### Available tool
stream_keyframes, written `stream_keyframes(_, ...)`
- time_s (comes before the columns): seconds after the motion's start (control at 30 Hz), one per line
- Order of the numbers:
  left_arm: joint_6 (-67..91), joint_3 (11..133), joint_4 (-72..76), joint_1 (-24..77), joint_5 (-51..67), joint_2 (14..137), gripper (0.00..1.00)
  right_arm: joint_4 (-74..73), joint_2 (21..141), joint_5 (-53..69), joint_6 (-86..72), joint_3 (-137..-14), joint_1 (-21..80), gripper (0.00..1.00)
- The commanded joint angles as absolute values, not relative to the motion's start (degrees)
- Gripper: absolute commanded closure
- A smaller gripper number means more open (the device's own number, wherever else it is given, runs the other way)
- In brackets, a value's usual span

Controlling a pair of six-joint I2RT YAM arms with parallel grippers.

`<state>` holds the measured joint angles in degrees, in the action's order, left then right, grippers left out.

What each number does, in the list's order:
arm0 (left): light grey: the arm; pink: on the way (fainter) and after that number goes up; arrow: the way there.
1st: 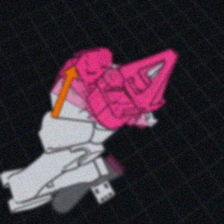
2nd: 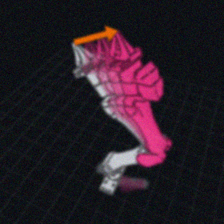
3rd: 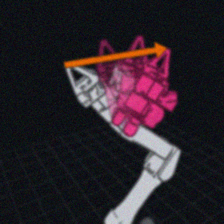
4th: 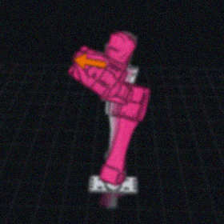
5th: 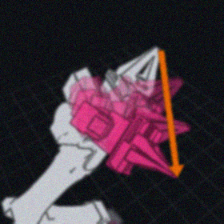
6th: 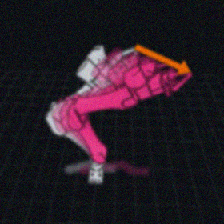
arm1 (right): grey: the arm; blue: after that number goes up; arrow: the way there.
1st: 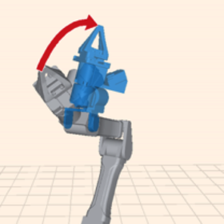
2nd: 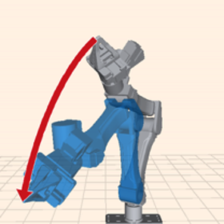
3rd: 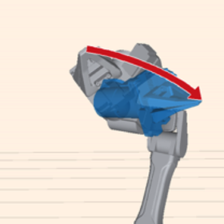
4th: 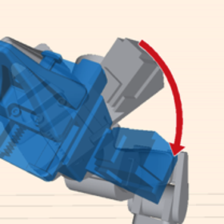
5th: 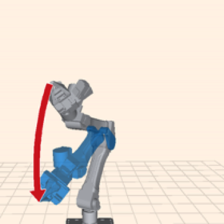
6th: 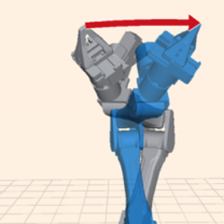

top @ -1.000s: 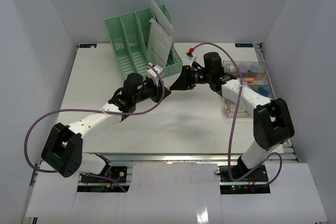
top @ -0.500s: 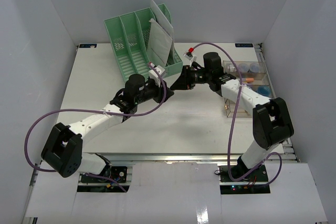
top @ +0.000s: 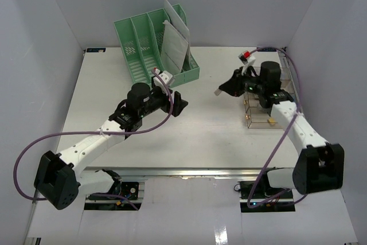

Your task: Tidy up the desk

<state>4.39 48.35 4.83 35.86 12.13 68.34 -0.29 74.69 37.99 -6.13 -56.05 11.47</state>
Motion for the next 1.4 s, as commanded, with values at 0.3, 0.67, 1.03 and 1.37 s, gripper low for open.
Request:
stream_keyframes(0.3, -3.46, 39.83, -11.6, 35.95, -1.78, 48.95, 0.02, -13.77, 54.51, 21.1, 26.21, -39.23, -14.48, 0.92)
stream_keyframes(0.67, -2.58, 37.76, -11.25, 35.95, -5.52, 43.29, 0.02, -10.49, 68.82, 22.96, 25.3, -40.43, -15.57, 0.91)
stream_keyframes(1.03, -0.74, 37.4, -11.34, 35.95, -8.78, 42.07, 0.02, -14.68, 65.57, 26.15, 27.55, -44.6, -15.56, 0.1)
stream_keyframes(1.37, 1.47, 36.59, -12.38, 35.95, -11.96, 39.16, 0.02, -24.79, 56.07, 31.03, 23.31, -49.93, -15.56, 0.1)
